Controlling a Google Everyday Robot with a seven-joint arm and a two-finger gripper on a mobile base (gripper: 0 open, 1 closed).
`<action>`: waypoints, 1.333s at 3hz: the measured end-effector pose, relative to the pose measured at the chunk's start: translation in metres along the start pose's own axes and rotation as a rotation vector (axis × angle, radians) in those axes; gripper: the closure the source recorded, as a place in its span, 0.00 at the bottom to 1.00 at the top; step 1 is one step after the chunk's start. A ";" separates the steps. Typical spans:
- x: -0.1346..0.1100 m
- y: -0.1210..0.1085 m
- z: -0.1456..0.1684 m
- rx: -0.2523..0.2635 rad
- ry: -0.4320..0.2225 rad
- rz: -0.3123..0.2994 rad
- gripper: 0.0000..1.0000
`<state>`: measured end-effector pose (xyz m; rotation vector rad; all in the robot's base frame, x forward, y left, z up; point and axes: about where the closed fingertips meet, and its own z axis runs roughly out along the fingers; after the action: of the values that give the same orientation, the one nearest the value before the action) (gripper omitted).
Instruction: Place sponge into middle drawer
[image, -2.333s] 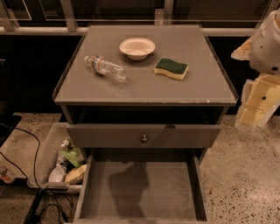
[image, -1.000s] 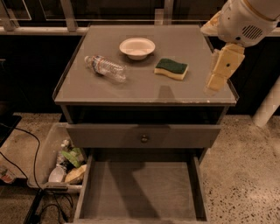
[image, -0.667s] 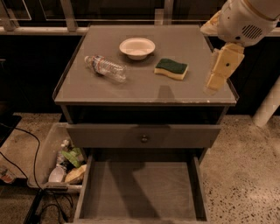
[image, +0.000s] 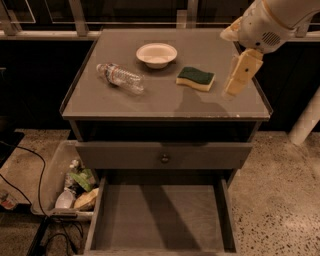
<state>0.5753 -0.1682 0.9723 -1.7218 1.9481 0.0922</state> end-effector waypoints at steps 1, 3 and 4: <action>0.006 -0.025 0.033 -0.022 -0.038 0.009 0.00; 0.000 -0.065 0.102 -0.115 -0.189 0.056 0.00; -0.004 -0.073 0.129 -0.157 -0.255 0.111 0.00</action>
Offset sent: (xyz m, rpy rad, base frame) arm 0.1181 0.0179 -0.0718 0.1944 0.0960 0.0718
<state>0.6882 -0.1282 0.8850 -1.6070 1.8845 0.4931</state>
